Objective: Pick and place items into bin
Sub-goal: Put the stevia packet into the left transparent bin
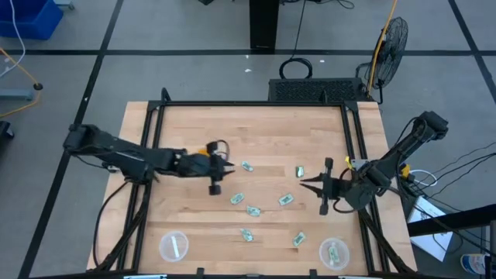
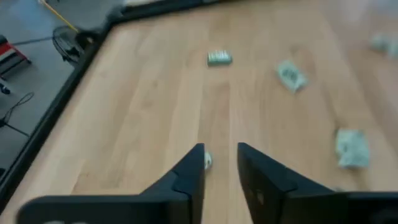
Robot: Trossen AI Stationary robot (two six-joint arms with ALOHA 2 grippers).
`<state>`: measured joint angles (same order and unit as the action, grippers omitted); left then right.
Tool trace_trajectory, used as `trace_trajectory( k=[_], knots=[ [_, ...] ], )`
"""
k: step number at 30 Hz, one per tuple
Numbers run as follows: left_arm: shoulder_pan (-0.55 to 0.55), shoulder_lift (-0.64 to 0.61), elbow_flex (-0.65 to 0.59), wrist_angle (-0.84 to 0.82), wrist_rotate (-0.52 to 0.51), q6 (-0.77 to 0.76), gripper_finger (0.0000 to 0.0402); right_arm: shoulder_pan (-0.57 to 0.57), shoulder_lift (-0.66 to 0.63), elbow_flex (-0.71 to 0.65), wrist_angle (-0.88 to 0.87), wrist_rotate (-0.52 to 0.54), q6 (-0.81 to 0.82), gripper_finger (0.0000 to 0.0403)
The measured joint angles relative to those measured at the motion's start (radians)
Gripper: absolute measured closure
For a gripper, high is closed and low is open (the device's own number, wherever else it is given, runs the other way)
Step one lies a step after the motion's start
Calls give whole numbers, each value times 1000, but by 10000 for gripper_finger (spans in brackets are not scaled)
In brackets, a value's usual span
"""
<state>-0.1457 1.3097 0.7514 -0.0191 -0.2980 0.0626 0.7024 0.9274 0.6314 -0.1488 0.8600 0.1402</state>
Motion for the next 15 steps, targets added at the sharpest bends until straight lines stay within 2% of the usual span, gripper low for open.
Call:
trace_trajectory(
  k=[5, 11, 15],
  knots=[
    [28, 193, 83, 4, 0, 51, 263, -38, -29, -33, 3, 0, 5, 341],
    [82, 398, 159, 1, 21, 59, 261, -82, -57, -42, 5, 3, 6, 330],
    [98, 484, 191, 18, 36, 64, 261, -91, -62, -42, 3, 2, 11, 330]
  ],
)
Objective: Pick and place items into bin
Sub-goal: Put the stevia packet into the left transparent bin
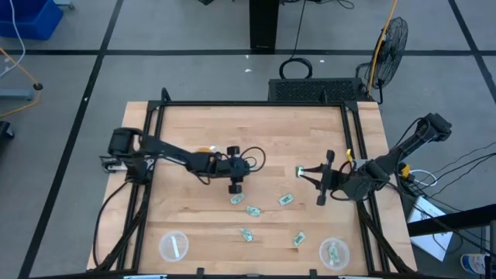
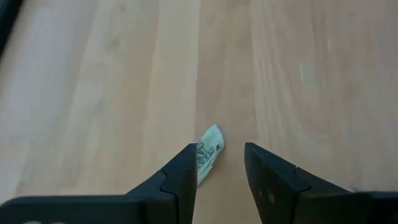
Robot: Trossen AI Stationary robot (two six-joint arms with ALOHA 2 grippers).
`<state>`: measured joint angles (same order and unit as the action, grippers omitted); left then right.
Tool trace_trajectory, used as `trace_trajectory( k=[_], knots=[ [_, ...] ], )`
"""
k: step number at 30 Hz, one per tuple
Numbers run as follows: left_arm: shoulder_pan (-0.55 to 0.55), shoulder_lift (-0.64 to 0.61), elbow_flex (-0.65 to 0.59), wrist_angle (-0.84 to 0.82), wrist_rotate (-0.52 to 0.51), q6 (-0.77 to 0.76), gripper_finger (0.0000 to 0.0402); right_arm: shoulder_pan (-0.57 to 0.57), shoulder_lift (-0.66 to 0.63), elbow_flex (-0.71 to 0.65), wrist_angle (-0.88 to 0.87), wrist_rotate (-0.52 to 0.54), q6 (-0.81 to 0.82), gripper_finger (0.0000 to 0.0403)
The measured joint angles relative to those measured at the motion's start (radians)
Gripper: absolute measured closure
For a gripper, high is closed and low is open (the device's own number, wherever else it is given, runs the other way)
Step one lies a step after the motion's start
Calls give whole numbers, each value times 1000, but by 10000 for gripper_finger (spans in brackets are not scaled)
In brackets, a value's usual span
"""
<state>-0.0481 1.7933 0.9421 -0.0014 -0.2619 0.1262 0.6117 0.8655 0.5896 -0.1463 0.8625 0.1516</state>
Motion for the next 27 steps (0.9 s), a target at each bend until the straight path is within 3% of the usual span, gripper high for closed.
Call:
trace_trajectory(
  k=[19, 22, 27],
  knots=[
    [38, 99, 6, 57, -2, 18, 265, 0, 0, 0, 0, -3, -7, 330],
    [46, 99, 6, 57, 1, 21, 294, 0, 0, 0, 0, -2, -7, 330],
    [51, 99, 6, 52, -1, 30, 379, 0, 0, 0, 0, -3, -7, 330]
  ],
)
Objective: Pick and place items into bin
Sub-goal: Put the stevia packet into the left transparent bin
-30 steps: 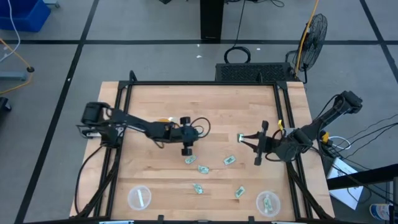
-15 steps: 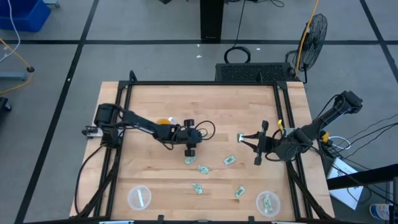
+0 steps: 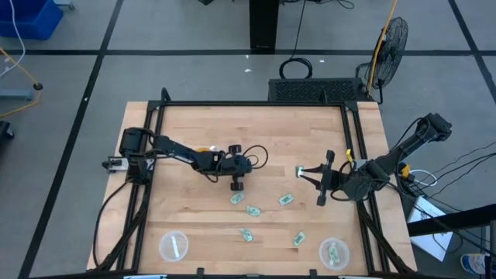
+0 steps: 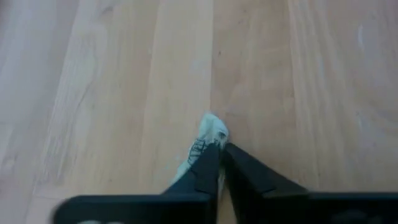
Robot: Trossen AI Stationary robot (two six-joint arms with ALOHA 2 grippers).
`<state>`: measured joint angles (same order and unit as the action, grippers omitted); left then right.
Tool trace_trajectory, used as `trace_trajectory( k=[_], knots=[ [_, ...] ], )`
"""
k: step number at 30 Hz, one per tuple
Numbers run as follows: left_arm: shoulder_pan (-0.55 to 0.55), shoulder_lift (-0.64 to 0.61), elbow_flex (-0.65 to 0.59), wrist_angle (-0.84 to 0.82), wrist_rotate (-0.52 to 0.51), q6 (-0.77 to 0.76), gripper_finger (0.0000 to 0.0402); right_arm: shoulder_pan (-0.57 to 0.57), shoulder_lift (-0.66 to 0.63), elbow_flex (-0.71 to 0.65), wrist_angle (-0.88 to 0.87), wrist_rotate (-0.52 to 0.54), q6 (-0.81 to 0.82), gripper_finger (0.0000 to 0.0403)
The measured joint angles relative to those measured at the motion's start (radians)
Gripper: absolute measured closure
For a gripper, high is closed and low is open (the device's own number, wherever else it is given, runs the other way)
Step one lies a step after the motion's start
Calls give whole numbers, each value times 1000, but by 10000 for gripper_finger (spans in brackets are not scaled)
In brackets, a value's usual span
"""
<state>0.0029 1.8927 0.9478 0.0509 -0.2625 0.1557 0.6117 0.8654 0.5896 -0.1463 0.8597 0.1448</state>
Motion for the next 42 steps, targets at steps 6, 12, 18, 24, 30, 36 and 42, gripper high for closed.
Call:
trace_trajectory(
  k=[6, 12, 18, 24, 30, 36, 42],
  knots=[
    [-12, -16, 0, -2, -9, 7, 397, 0, 0, 0, 0, 0, 0, 330],
    [-113, -190, 11, -98, 8, -30, 399, 0, 0, 0, -5, 0, 0, 330],
    [-302, -440, 68, -434, 29, -221, 400, 0, 0, 0, -9, 0, 0, 330],
    [-540, -582, 79, -647, 108, -603, 400, 0, 0, 0, -9, 0, 0, 330],
    [-798, -559, 79, -724, 160, -1103, 400, -2, 0, 0, -8, 0, -1, 330],
    [-962, -476, 78, -725, 162, -1483, 401, -4, 0, 0, -8, 0, -21, 330],
    [-1031, -369, 77, -750, 191, -1610, 401, -4, 0, 0, -7, 1, -62, 330]
  ],
)
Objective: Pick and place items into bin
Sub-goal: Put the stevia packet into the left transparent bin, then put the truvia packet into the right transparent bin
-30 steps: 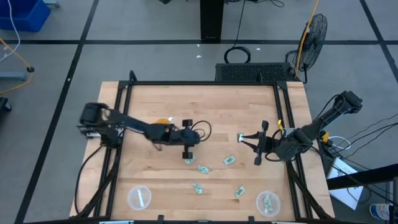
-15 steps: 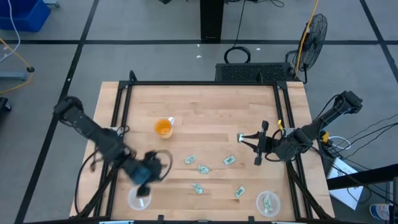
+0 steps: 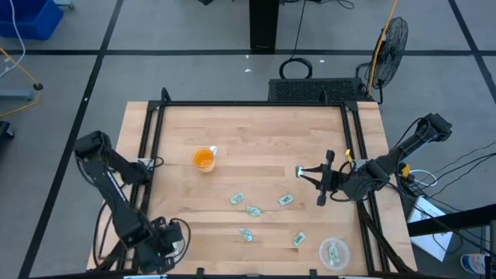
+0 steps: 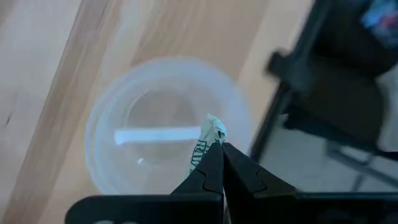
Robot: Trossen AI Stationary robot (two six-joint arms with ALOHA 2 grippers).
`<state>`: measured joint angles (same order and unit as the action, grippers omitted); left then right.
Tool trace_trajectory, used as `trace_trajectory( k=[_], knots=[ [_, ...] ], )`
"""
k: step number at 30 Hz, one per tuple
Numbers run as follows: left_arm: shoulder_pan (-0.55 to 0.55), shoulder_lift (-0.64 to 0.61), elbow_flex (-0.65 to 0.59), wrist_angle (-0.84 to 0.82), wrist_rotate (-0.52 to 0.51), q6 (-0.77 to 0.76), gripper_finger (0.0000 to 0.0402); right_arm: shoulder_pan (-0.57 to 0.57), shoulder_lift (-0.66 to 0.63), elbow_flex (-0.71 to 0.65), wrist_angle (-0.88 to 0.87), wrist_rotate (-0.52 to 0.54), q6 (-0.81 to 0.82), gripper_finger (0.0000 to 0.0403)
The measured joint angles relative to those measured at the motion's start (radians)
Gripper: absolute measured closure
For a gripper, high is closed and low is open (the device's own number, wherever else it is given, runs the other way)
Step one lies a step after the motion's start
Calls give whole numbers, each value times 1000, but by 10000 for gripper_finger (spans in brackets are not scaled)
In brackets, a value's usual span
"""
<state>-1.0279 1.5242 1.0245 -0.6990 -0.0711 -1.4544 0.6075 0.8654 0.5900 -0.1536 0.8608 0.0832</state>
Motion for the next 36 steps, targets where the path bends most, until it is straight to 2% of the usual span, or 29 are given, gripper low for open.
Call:
trace_trajectory(
  k=[4, 11, 18, 24, 30, 36],
  knots=[
    [4, 53, 0, 6, -29, -3, 398, 0, 0, 0, 16, 1, -33, 330],
    [29, 131, 0, -3, 55, 6, 395, 0, 0, 0, 22, 2, -73, 330],
    [70, 145, -1, -16, 32, 9, 384, 0, 0, 0, 47, 2, -88, 330],
    [94, 145, -1, -64, 121, -19, 369, 0, 0, 0, 75, 2, -107, 330],
    [104, 145, -1, -73, 138, -7, 330, 0, 0, 0, 75, 2, -107, 330],
    [145, 94, 0, -63, 283, -7, 324, 0, 0, 0, 75, 0, -75, 328]
  ],
)
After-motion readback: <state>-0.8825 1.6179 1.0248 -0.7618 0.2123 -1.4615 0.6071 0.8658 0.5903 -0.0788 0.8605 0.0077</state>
